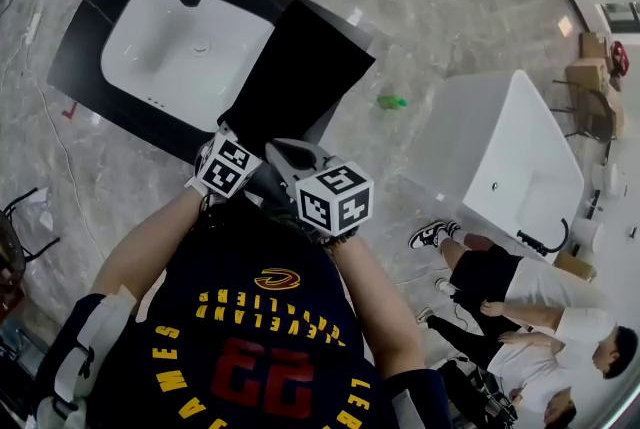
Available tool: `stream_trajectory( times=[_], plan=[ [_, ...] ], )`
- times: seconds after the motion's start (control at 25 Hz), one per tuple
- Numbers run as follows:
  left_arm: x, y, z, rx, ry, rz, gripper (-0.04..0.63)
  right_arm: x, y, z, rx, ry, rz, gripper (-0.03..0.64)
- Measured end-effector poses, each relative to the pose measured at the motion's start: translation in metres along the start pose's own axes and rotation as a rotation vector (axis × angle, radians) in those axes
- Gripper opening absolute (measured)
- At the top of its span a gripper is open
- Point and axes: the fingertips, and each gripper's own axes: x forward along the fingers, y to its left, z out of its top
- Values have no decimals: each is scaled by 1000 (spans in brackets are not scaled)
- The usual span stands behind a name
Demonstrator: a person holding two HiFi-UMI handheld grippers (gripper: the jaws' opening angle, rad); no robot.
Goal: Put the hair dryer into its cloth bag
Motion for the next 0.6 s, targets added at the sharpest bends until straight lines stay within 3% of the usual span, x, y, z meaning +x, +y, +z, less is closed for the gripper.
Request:
stream_trajectory(
  times=[0.2,0.4,0.48,0.6],
  plan=[
    [3,-4,2,32,-5,-38,177,-2,-1,-4,-2,19,0,8],
    [-28,0,-26,156,39,-84,179,15,-10,-19,-29,78,-9,8],
    [-57,4,-35,147,45,-72,179,20,-11,-29,-45,108,-12,8],
    [-105,21,-35,63,-13,12,179,28,-11,-43,-77,147,-12,8]
  ],
)
